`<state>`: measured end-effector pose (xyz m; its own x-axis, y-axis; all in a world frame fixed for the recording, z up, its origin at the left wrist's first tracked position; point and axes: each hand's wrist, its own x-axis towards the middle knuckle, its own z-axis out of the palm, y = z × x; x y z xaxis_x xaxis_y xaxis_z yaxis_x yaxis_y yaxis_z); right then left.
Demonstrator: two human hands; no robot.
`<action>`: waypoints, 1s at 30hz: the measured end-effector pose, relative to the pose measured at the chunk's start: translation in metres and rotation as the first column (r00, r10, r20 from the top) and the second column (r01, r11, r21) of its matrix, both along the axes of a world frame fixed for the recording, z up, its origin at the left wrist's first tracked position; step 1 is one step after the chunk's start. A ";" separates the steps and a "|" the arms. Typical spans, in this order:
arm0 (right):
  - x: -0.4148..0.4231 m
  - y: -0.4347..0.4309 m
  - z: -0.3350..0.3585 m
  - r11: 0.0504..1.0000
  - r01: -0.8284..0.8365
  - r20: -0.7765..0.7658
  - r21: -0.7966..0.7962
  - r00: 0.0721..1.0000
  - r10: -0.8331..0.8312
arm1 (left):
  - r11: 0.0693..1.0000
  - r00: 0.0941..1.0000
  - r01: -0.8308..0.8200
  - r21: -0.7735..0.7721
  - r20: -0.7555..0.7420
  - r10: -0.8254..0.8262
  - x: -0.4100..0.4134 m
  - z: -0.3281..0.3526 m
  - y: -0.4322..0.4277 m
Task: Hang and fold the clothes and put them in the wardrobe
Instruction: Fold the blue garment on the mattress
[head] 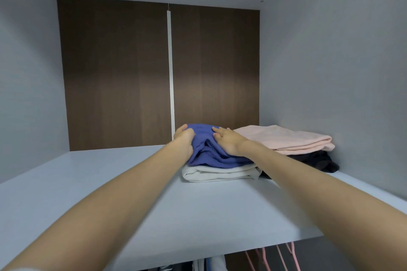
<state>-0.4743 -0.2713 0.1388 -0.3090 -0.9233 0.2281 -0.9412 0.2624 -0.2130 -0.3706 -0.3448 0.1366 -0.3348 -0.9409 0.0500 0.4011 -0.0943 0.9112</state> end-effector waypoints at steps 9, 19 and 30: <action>-0.003 -0.003 -0.005 0.998 0.004 -0.049 0.063 0.999 -0.001 | 0.704 0.403 0.204 -0.680 0.714 0.572 0.014 0.001 -0.010; -0.013 -0.017 -0.013 0.997 0.037 -0.006 0.067 0.999 -0.036 | 0.576 0.222 0.574 -0.582 0.788 0.575 -0.012 -0.021 -0.032; -0.003 -0.002 -0.009 0.996 0.050 -0.061 0.069 0.997 -0.046 | 0.616 0.208 0.590 -0.523 0.835 0.510 0.002 -0.011 -0.015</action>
